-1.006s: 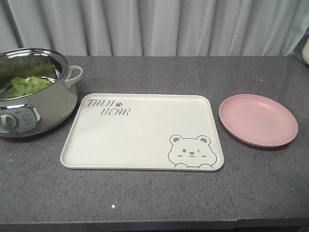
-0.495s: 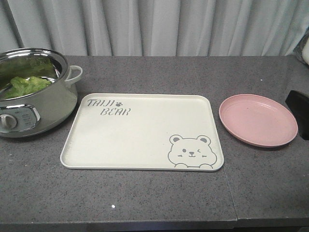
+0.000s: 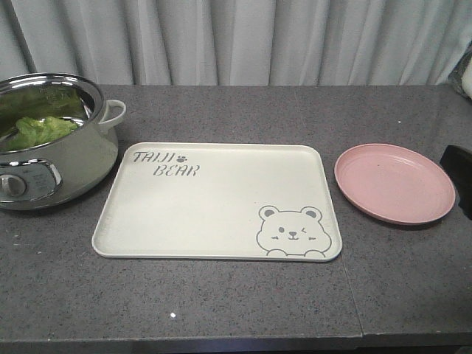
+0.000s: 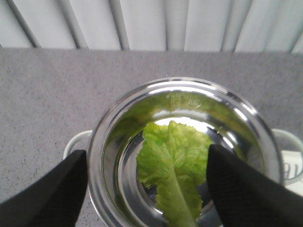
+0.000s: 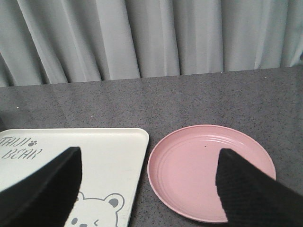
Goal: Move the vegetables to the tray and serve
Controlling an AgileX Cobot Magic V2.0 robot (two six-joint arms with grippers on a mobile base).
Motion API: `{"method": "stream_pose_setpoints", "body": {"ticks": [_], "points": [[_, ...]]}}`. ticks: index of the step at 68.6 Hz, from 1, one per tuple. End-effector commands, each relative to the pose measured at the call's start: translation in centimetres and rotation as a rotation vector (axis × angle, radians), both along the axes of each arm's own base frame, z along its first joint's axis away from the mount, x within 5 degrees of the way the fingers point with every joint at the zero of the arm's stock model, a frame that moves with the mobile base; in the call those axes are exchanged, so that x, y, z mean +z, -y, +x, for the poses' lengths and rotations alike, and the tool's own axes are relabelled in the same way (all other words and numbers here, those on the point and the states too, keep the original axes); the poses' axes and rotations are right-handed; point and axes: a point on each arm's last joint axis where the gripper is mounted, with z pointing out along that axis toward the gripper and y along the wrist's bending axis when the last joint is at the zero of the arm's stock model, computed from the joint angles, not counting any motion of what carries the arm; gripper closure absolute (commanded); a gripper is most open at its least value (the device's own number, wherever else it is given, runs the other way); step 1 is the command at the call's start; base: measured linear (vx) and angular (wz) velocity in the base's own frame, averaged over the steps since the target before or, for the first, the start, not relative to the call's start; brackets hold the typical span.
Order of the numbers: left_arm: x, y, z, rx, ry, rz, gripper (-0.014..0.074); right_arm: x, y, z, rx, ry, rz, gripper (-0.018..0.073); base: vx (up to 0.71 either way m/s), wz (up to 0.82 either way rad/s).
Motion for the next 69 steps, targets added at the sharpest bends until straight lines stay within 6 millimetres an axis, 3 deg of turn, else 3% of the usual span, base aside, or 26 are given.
{"method": "stream_pose_setpoints", "body": {"ticks": [1, 10, 21, 54, 63, 64, 69], "points": [[0.3, -0.2, 2.4, 0.001, -0.064, 0.034, 0.0094, 1.4, 0.2, 0.2, -0.017, 0.077, -0.007, 0.0007, 0.0, 0.0], [-3.5, 0.2, 7.0, -0.012, -0.194, -0.015, 0.0094, 1.3, 0.1, 0.1, -0.011, 0.063, -0.011, 0.0007, 0.0, 0.0], [-7.3, 0.1, 9.4, -0.015, -0.287, -0.023, 0.0094, 1.1, 0.0, 0.1, -0.003, 0.044, -0.01, 0.0007, 0.0, 0.0], [-11.6, -0.6, 11.4, -0.011, -0.385, -0.106, 0.0094, 1.1, 0.0, 0.1, -0.003, 0.042, 0.003, 0.0007, 0.0, 0.0], [-13.5, -0.9, 11.6, -0.003, -0.441, -0.111, 0.0094, 1.1, 0.0, 0.1, -0.003, 0.043, 0.004, 0.0007, 0.0, 0.0], [-15.5, -0.9, 11.8, 0.0, -0.5, -0.114, 0.0094, 1.1, 0.0, 0.1, -0.003, 0.042, 0.007, 0.0007, 0.0, 0.0], [-15.6, -0.9, 11.8, 0.0, -0.503, -0.114, 0.0099, 1.1, 0.0, 0.1, -0.002, 0.041, 0.007, 0.0007, 0.0, 0.0]]}}
